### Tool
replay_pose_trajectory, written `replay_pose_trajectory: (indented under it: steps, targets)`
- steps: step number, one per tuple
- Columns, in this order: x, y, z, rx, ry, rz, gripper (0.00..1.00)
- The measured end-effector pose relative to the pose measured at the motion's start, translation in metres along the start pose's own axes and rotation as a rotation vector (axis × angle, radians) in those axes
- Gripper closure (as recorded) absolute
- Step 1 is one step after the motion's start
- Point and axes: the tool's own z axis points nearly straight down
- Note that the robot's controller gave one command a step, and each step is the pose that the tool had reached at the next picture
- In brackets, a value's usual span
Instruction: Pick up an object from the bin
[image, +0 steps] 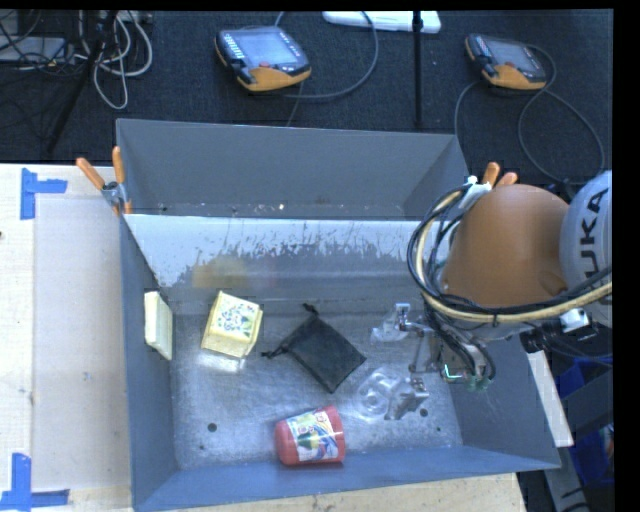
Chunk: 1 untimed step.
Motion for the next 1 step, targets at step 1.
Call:
replay_pose_trajectory:
  steps: [1]
  targets:
    - [0.0, 0.0, 0.0, 0.0, 0.0, 0.0, 0.0]
